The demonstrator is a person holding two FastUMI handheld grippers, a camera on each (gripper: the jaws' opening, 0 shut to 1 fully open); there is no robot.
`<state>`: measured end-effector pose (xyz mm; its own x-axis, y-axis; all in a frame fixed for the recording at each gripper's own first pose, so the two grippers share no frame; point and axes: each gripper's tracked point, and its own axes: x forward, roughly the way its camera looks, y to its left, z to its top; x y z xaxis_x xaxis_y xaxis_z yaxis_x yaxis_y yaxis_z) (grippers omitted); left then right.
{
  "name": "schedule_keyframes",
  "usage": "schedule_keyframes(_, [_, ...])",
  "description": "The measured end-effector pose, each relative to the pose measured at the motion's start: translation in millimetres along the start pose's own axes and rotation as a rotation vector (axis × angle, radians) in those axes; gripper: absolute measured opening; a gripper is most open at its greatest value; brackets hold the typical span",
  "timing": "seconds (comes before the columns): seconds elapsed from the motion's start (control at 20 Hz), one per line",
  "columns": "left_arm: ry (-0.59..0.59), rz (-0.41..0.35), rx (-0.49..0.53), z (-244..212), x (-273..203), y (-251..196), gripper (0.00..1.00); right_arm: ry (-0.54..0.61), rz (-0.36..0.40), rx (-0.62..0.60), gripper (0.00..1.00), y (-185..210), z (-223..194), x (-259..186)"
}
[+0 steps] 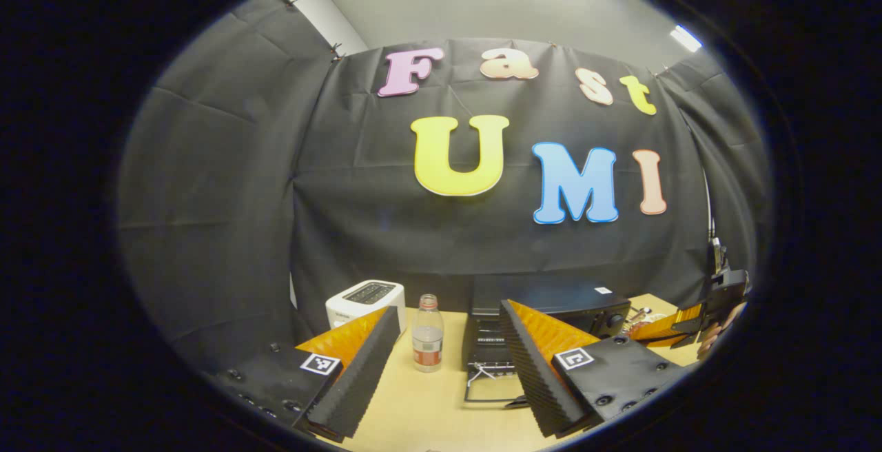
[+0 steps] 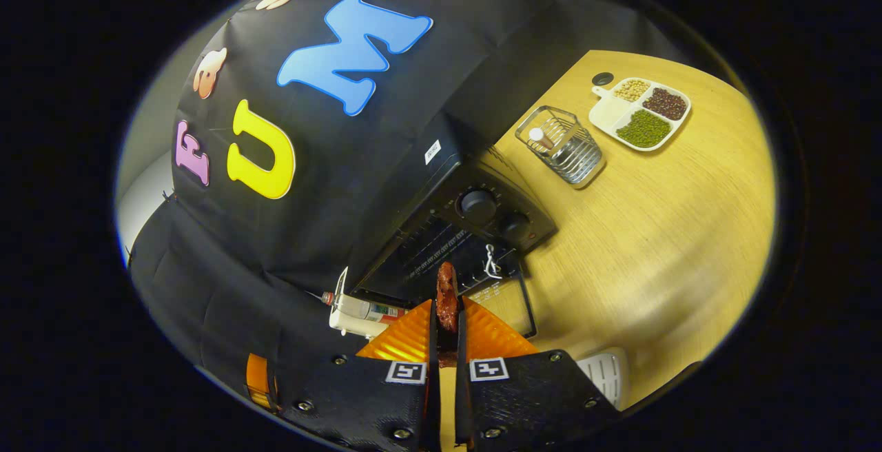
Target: Open the electric oven with the left hand, put the food in, and close the electric oven.
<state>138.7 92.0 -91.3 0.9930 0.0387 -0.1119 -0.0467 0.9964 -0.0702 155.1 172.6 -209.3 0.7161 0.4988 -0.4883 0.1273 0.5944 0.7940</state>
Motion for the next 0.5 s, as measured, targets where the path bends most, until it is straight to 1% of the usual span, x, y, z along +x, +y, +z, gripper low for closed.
schedule_keyframes(0.35, [0.022,0.06,-0.01,-12,12,51,0.98,-0.011,0.02,0.051,0.08,24,-6,65])
schedule_keyframes(0.4, [0.026,0.07,-0.005,-14,13,58,0.92,-0.012,0.019,0.057,0.09,25,-7,74])
schedule_keyframes(0.5, [0.042,0.086,0.003,-17,15,71,0.92,-0.015,0.022,0.069,0.09,29,-8,90])
